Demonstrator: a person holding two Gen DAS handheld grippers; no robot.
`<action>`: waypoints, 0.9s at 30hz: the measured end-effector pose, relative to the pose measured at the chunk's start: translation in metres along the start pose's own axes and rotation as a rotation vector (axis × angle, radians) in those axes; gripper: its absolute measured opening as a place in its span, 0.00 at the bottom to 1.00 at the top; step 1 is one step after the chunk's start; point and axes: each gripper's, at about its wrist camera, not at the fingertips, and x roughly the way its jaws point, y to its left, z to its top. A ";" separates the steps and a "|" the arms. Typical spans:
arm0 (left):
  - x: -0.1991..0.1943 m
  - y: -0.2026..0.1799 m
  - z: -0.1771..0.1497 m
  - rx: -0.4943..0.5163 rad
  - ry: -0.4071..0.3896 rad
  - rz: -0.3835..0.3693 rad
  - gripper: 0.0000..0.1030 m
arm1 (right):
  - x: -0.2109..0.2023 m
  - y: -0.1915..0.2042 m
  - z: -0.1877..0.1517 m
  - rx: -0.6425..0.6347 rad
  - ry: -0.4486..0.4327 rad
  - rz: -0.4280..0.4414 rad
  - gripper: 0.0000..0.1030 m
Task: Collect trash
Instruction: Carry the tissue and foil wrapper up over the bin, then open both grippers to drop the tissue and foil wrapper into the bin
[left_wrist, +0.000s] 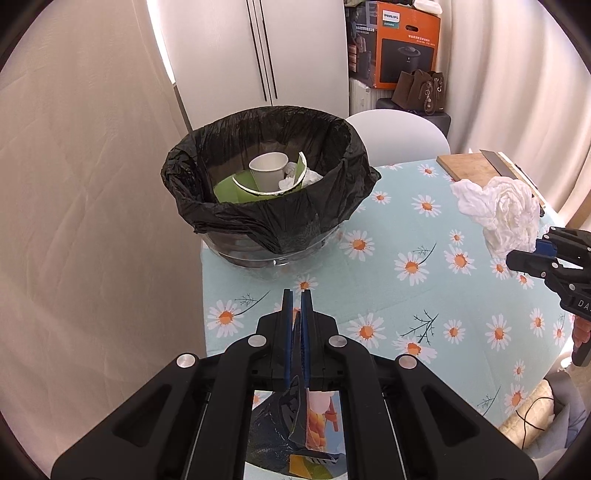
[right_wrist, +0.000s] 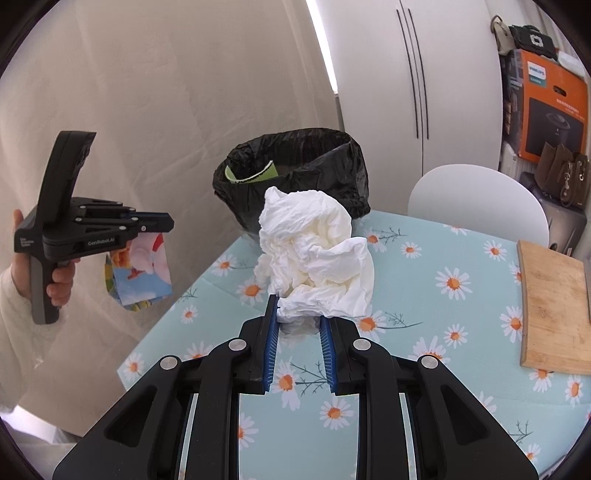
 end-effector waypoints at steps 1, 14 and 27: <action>0.000 0.004 0.007 0.005 -0.002 0.003 0.04 | 0.000 0.001 0.004 -0.002 -0.004 -0.008 0.19; -0.011 0.052 0.088 0.101 -0.130 -0.042 0.04 | 0.030 0.026 0.079 -0.005 -0.090 -0.064 0.19; 0.018 0.096 0.147 0.195 -0.211 -0.109 0.04 | 0.084 0.047 0.152 -0.036 -0.071 -0.106 0.19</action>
